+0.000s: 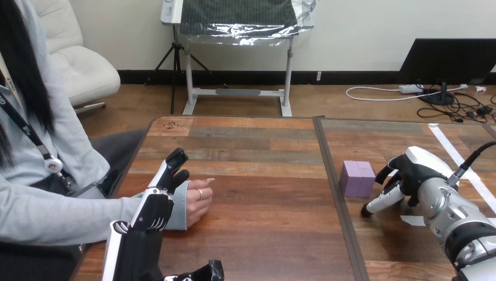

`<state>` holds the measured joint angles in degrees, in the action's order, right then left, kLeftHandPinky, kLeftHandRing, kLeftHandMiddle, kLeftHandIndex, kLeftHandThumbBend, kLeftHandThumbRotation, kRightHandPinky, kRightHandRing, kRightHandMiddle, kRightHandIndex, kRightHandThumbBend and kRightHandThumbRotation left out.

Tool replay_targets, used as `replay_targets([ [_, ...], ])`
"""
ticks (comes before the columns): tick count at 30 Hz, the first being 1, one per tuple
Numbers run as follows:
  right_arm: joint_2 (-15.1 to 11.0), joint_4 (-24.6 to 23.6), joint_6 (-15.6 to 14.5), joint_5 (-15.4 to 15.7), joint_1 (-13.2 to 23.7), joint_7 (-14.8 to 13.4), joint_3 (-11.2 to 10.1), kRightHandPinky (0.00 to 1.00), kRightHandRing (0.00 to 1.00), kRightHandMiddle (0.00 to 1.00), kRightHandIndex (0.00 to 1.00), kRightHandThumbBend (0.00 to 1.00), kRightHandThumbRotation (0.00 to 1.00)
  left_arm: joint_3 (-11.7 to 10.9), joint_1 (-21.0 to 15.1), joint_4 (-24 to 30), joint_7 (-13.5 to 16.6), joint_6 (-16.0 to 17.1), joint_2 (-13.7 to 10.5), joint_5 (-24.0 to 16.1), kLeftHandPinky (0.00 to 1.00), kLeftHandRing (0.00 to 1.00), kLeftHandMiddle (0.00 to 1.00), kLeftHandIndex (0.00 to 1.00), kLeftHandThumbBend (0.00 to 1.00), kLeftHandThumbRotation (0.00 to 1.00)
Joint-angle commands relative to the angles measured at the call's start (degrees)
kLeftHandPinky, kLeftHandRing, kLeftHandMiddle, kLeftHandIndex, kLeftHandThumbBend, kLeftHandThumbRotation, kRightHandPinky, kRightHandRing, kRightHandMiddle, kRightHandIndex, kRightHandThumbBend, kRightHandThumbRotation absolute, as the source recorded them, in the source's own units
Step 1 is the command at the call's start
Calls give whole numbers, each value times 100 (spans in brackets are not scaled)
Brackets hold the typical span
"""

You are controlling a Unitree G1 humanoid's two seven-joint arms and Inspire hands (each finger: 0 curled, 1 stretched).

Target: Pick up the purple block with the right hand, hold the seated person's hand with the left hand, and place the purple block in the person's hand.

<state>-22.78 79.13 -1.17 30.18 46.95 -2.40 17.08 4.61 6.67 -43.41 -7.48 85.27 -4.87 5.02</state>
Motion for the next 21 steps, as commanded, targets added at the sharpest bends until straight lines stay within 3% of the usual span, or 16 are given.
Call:
replay_targets([
  [1,-42,-118,-49,41,408,138,50,45,61,69,73,93,19,65,-253,172,-41,17,-37,70,89,94,94,89,100,55],
  [15,14,-144,-48,-103,501,291,-78,48,66,73,79,96,26,-121,-280,152,-63,81,-23,-86,87,93,94,89,100,57],
  [21,15,-131,-14,-118,513,317,-84,55,71,77,83,95,28,76,-274,194,-110,23,-86,111,87,94,94,89,100,55],
])
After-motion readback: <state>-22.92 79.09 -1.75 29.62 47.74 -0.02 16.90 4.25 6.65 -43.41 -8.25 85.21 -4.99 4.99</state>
